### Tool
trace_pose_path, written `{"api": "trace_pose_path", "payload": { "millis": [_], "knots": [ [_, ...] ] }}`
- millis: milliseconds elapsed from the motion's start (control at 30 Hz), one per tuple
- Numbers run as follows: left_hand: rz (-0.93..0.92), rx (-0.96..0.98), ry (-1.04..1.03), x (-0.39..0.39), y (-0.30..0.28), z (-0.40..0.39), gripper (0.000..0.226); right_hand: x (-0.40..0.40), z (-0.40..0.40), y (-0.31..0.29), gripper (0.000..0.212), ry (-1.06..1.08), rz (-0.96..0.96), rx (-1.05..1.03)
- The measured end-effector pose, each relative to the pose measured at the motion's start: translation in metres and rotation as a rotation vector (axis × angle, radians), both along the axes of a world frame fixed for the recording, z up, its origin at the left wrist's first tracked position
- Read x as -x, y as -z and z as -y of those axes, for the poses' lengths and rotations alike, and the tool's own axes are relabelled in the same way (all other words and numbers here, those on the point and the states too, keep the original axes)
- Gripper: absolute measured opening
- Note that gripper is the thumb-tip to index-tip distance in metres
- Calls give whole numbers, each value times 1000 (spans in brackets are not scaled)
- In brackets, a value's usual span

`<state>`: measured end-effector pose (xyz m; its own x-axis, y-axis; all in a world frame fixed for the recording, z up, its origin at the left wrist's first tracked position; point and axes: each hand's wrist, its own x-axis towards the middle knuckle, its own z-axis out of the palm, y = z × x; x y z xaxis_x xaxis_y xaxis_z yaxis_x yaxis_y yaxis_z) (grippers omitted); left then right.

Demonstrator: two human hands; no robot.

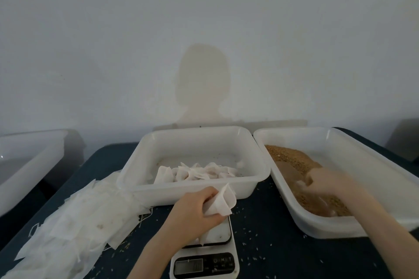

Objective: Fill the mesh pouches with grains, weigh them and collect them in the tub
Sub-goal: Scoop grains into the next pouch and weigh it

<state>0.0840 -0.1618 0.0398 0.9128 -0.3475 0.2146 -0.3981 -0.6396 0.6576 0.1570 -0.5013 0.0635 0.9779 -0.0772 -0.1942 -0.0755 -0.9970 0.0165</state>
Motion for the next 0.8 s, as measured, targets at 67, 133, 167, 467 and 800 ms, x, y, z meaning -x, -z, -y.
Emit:
{"api": "trace_pose_path", "payload": {
  "millis": [67, 133, 167, 467, 800],
  "knots": [
    [14, -15, 1, -3, 0, 6, 32, 0, 5, 8, 35, -2, -62, -69],
    [12, -12, 8, -6, 1, 12, 32, 1, 6, 11, 32, 8, -7, -65],
    [8, -15, 10, -7, 1, 15, 33, 2, 6, 12, 30, 7, 5, -25],
    [-12, -41, 8, -15, 7, 18, 28, -3, 12, 11, 37, 81, 69, -34],
    [-19, -47, -6, -19, 11, 21, 40, -44, -14, 8, 49, 132, 117, -166]
  ]
}}
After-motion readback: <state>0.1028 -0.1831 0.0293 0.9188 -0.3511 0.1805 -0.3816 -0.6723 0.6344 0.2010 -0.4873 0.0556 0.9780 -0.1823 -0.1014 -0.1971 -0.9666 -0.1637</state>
